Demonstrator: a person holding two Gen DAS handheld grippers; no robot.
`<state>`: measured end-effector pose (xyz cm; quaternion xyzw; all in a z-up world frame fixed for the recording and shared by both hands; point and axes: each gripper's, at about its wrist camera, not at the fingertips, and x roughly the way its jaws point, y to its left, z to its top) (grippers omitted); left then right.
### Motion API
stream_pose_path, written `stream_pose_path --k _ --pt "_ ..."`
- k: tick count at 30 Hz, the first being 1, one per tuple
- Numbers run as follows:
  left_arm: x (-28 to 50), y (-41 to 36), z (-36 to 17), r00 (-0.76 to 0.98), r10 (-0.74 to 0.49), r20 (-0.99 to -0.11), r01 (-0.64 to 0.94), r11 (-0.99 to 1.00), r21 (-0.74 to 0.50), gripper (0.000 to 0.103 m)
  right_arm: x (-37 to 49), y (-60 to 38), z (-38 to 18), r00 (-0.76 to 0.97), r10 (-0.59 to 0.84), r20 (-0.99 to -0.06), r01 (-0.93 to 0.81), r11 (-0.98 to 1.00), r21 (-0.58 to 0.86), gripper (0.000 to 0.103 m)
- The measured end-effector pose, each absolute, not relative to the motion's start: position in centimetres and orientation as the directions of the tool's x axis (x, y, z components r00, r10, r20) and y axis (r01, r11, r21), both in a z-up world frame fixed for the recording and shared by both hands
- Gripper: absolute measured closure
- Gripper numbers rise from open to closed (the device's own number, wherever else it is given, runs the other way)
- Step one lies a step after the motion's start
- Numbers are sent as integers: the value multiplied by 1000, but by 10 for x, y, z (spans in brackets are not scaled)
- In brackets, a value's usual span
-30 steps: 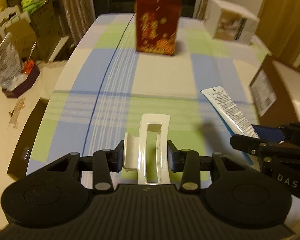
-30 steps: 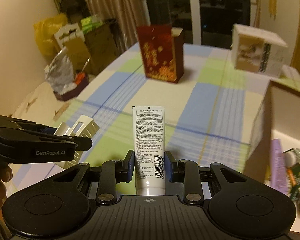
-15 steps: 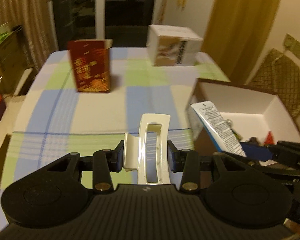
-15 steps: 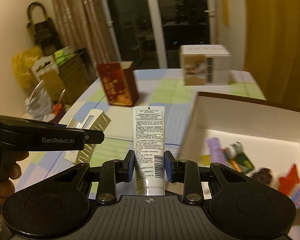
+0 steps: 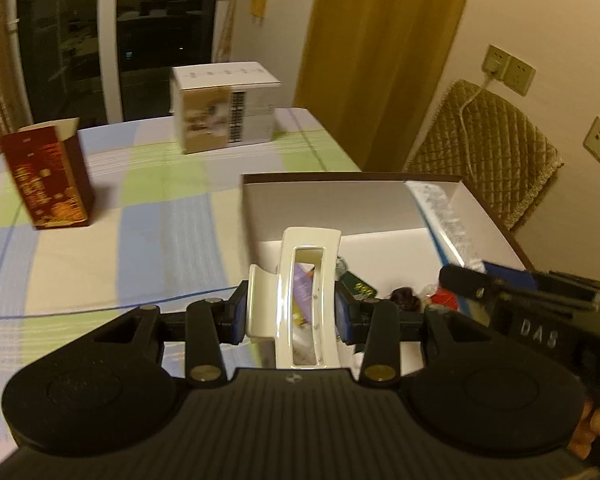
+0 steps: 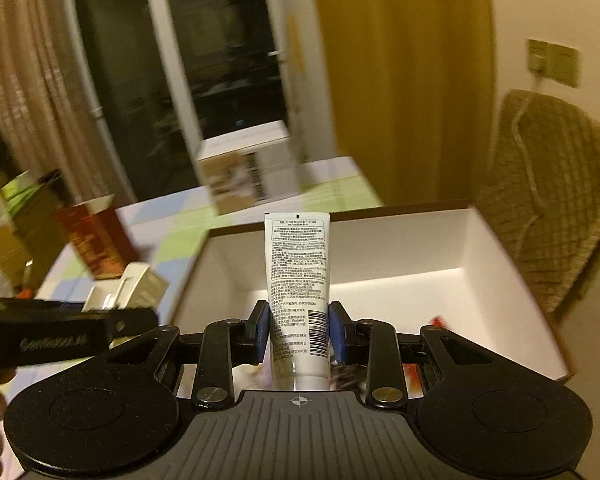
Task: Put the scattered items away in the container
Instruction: 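Carry the hair clip and toothpaste tube over the brown box with both tools, then open the left tool to drop the clip while the right tool releases the toothpaste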
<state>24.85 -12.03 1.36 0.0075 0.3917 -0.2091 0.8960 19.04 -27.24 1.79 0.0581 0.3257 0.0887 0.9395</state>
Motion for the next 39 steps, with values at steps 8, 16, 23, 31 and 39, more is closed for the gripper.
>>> stream_pose_path --k 8,16,23,31,39 --pt "279 -170 -16 559 -346 -753 433 897 -90 67 226 -312 -16 718 118 -686 -40 991 128 69" --pt "307 -204 -47 524 -319 -790 461 886 -52 67 254 -332 -44 667 99 -738 -12 992 123 69" --pt "317 -231 -61 509 -328 -796 491 870 -44 67 272 -330 -59 639 90 -763 -18 995 103 69" --pt "323 -250 -73 519 -332 -788 497 867 -39 67 279 -323 -63 635 74 -769 -53 997 53 56" --pt "329 -238 -69 522 -304 -797 466 884 -32 40 269 -328 -50 668 71 -741 -40 997 60 38"
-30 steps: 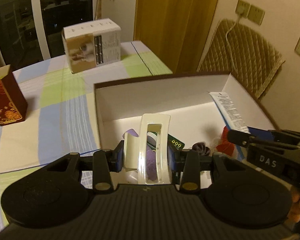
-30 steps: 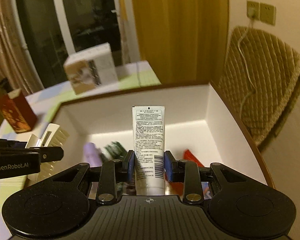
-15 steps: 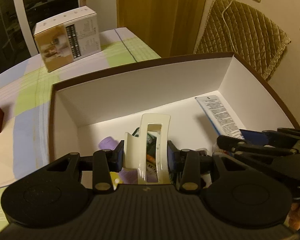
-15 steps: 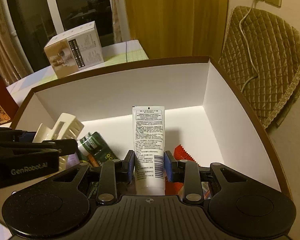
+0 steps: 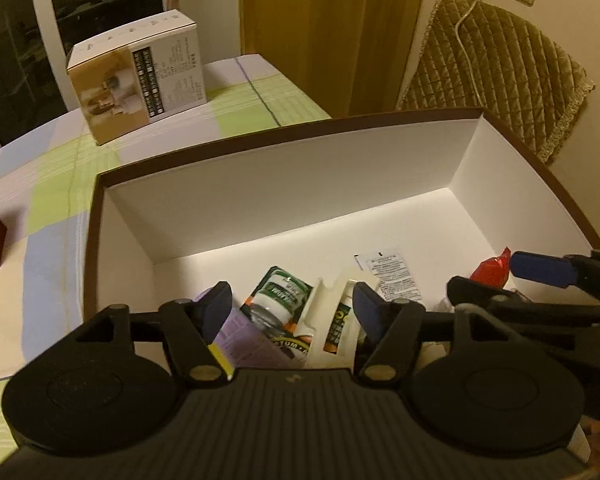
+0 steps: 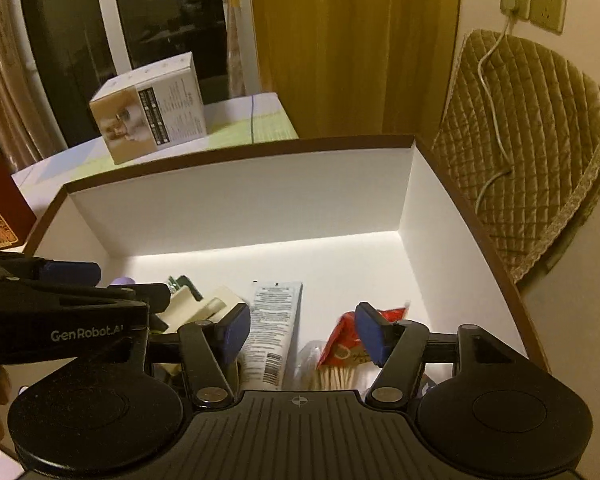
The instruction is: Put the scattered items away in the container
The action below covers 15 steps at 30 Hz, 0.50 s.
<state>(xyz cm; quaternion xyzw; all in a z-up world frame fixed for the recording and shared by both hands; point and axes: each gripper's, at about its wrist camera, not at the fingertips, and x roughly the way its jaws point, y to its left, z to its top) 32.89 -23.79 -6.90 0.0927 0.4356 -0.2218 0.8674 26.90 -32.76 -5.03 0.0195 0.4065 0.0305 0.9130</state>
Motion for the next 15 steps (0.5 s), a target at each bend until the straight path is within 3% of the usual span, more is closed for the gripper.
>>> stream_pose_path --k 6,7,9,11,15 --pt "319 -239 -64 529 -262 -807 472 881 23 31 262 -323 -44 660 64 -748 -60 998 32 37" --pt "317 -238 -62 534 -255 -806 464 885 28 30 260 -324 -42 664 63 -745 -58 998 32 35" --pt "314 -233 -57 544 -239 -804 442 896 33 29 252 -326 -36 690 54 -722 -43 999 33 10" --pt "310 -226 -50 552 -236 -800 424 906 25 21 245 -329 -28 716 81 -693 -47 997 68 8" --pt "300 -208 -38 552 -239 -799 380 925 -14 16 231 -333 -15 740 136 -658 -46 987 152 8"
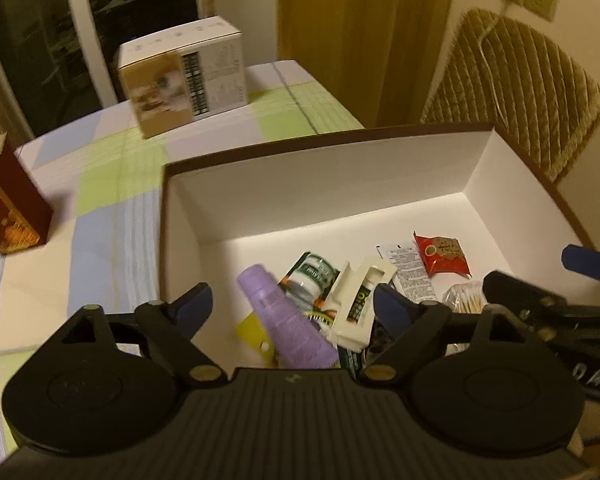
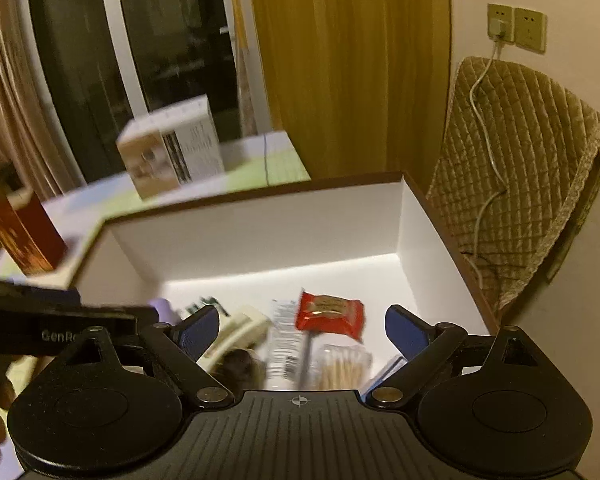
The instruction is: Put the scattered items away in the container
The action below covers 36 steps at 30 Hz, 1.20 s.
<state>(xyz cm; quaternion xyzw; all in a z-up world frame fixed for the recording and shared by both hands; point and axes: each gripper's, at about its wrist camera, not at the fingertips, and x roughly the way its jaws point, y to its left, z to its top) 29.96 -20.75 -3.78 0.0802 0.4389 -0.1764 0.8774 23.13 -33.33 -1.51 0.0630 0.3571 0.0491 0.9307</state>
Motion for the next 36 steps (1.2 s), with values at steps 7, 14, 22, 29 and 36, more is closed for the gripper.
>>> stream_pose_path --k 7,14,22,29,36 --pt "268 -190 -18 561 -231 -795 354 935 -22 15 195 -333 8 785 170 -596 -57 977 204 0" --pt "223 -182 2 611 -224 -759 353 936 9 10 149 -333 21 801 179 -571 -79 978 195 0" --pt "182 -173 6 591 -214 -778 357 934 14 7 118 -336 20 769 181 -614 -66 977 205 0" --pt "152 -168 10 597 -193 -779 355 934 41 7 96 -337 18 729 207 -652 -64 970 236 0" --pt "129 -164 14 626 -154 -765 329 941 80 5 78 -335 12 706 184 -684 -71 979 190 0"
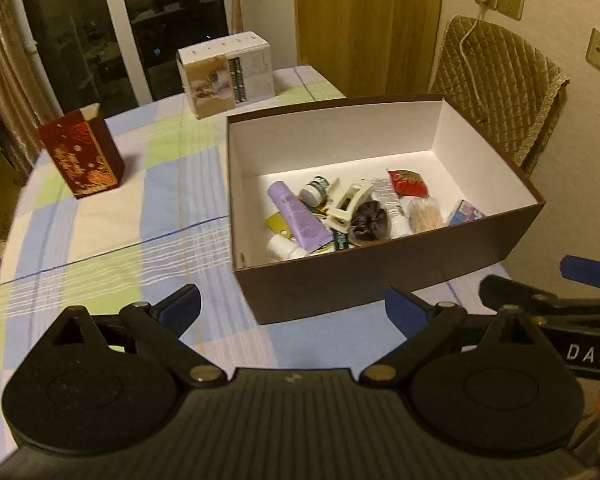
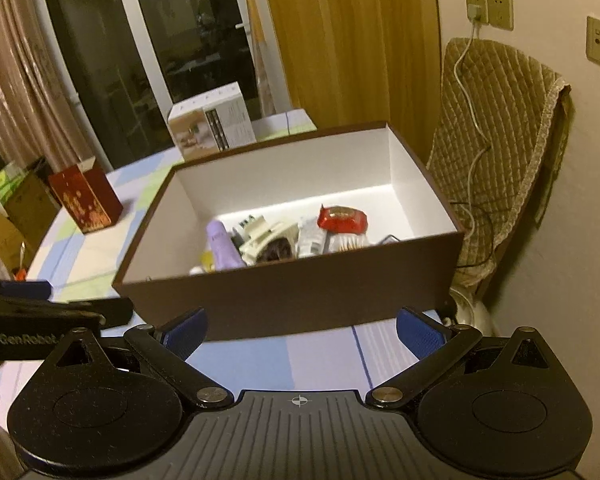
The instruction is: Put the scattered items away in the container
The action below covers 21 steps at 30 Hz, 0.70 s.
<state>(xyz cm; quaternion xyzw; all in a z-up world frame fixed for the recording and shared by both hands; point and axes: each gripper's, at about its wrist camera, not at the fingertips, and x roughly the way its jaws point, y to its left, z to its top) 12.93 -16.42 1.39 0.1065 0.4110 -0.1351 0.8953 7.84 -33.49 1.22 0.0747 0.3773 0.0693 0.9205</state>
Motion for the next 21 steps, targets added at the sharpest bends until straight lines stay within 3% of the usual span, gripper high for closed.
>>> stream_pose_path --k 21 --pt "108 -162 6 619 -151 -770 344 934 93 2 66 -339 6 702 160 -694 -64 985 162 0"
